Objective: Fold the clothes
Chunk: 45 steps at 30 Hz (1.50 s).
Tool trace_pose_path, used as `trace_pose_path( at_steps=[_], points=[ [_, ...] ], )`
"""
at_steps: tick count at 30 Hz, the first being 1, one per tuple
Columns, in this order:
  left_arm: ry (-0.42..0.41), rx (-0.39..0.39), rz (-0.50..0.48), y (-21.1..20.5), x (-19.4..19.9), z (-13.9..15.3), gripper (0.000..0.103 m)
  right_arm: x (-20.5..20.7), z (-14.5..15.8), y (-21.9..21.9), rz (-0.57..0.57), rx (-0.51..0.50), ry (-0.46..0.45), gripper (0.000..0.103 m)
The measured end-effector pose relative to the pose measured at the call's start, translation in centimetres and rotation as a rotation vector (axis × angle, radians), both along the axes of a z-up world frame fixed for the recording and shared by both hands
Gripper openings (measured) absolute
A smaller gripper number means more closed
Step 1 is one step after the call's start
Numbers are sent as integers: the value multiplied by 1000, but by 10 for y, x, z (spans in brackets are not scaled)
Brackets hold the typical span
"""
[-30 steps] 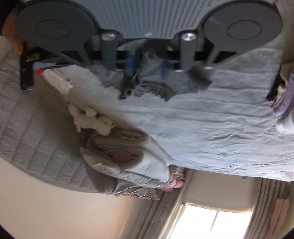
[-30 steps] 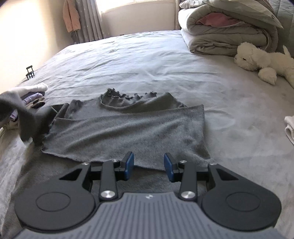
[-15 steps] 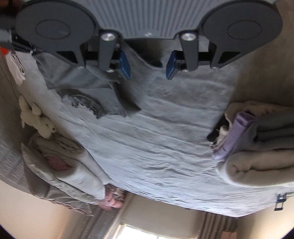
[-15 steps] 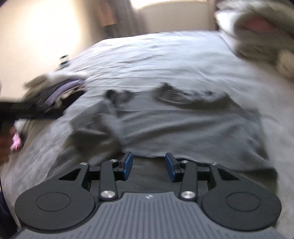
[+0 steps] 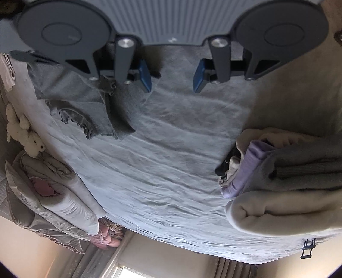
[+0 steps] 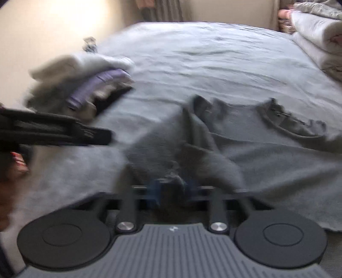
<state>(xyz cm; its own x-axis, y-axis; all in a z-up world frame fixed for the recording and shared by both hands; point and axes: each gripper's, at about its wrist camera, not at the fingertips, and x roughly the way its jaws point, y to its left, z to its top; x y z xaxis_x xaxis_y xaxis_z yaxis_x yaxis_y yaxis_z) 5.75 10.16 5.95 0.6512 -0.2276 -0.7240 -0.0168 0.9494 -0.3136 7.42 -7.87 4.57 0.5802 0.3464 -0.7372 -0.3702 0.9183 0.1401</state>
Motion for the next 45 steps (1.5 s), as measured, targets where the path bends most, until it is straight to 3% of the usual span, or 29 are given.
trace_pose_path(
  at_steps=[7,10,15,17,21,29,37,45],
  points=[
    [-5,24,-38,-12,0,1,45,-25,52,-70,-81,44,-100,10],
    [-2,17,-50,-17,0,-1,50,-41,66,-112,-129,64,-132,10],
    [28,19,-34,-22,5,-9,51,-50,33,-187,-242,189,-64,10],
    [26,37,-39,-26,6,-9,51,-45,15,-208,-303,241,33,10],
    [18,54,-49,-33,6,-9,52,-45,18,-216,-322,208,2,10],
    [33,80,-67,-43,11,-16,53,-50,38,-233,-349,251,-112,10],
    [37,99,-83,-47,11,-18,54,-36,17,-253,-452,120,-2,11],
    [34,103,-89,-47,10,-18,55,-41,21,-255,-460,108,-25,11]
  ],
)
